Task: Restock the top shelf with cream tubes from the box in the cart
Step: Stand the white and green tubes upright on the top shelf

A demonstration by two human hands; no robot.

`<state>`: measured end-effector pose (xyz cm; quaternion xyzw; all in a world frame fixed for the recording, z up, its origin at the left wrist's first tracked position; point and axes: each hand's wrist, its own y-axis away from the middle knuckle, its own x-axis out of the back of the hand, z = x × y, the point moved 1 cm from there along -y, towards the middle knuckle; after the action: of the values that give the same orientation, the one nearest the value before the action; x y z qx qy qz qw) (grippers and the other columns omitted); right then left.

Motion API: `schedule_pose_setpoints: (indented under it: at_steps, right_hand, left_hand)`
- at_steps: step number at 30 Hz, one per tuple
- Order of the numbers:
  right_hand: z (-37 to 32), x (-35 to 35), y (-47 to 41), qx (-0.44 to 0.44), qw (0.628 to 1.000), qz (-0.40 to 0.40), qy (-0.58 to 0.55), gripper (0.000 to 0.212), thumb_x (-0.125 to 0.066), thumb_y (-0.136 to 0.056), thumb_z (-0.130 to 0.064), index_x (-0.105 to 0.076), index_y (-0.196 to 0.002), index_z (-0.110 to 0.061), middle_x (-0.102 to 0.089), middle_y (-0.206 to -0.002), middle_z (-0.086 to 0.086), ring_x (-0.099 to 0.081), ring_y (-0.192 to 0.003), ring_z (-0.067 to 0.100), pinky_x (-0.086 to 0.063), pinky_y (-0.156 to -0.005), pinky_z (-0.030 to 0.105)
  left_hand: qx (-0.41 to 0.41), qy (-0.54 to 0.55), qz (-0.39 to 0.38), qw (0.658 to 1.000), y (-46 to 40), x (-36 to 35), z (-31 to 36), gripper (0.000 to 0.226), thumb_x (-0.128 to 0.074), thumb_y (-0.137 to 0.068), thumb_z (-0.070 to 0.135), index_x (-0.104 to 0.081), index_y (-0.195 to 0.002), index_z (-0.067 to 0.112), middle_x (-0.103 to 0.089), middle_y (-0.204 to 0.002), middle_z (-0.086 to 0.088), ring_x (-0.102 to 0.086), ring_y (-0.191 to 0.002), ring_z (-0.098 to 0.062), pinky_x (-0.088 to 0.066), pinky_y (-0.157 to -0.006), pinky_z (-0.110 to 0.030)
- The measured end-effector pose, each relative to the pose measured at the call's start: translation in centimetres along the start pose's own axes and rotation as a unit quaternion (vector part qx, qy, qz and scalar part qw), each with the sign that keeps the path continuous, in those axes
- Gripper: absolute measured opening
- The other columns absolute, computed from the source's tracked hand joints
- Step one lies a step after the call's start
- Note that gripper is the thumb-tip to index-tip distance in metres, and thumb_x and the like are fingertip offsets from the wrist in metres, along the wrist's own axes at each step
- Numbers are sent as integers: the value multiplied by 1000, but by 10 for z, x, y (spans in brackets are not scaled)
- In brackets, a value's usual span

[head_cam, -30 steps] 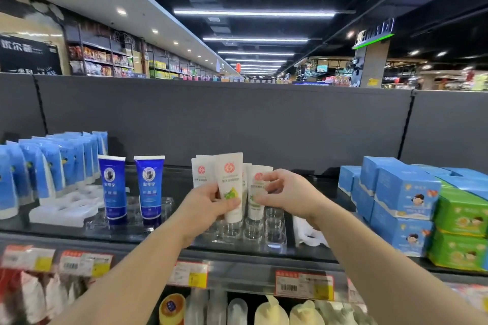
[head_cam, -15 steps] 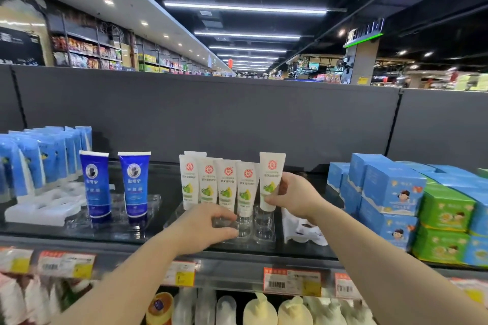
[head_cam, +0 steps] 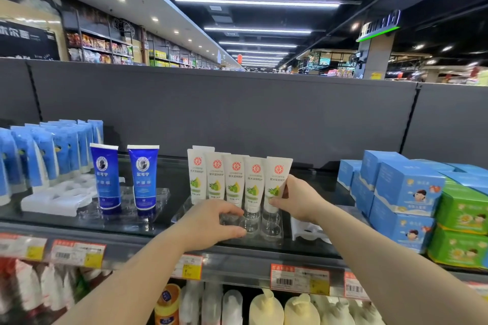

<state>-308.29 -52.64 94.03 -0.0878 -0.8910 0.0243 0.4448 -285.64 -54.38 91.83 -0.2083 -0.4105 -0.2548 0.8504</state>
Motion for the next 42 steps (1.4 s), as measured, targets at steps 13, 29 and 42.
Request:
schedule_pose_setpoints:
  at_steps: [13, 29, 42]
  right_hand:
    - [6, -7, -8, -27, 998, -5, 57, 34, -69, -86, -35, -53, -115, -28, -65, -116, -9, -61, -103, 15, -43, -104, 51]
    - [-51, -32, 56, 66, 983, 168, 26, 35, -58, -93, -41, -57, -122, -22, -59, -119, -7, -51, -113, 17, -43, -89, 32]
    - [-303, -257, 118, 279, 945, -18, 168, 58, -35, -99, -51, -33, -148, -20, -27, -158, 2, -13, -148, 24, -10, -120, 44]
  left_hand:
    - [12, 10, -1, 1000, 1, -2, 0, 49, -69, -85, 42, -55, -131, 34, -49, -141, 15, -39, -132, -5, -34, -106, -31]
    - [-27, -96, 82, 992, 25, 11, 2, 52, -59, -89, 51, -50, -137, 31, -53, -136, 12, -44, -126, -6, -36, -107, -33]
    - [251, -291, 172, 907, 302, 145, -155, 63, -39, -96, 57, -32, -149, 24, -29, -157, 3, -24, -145, -20, -19, -116, -35]
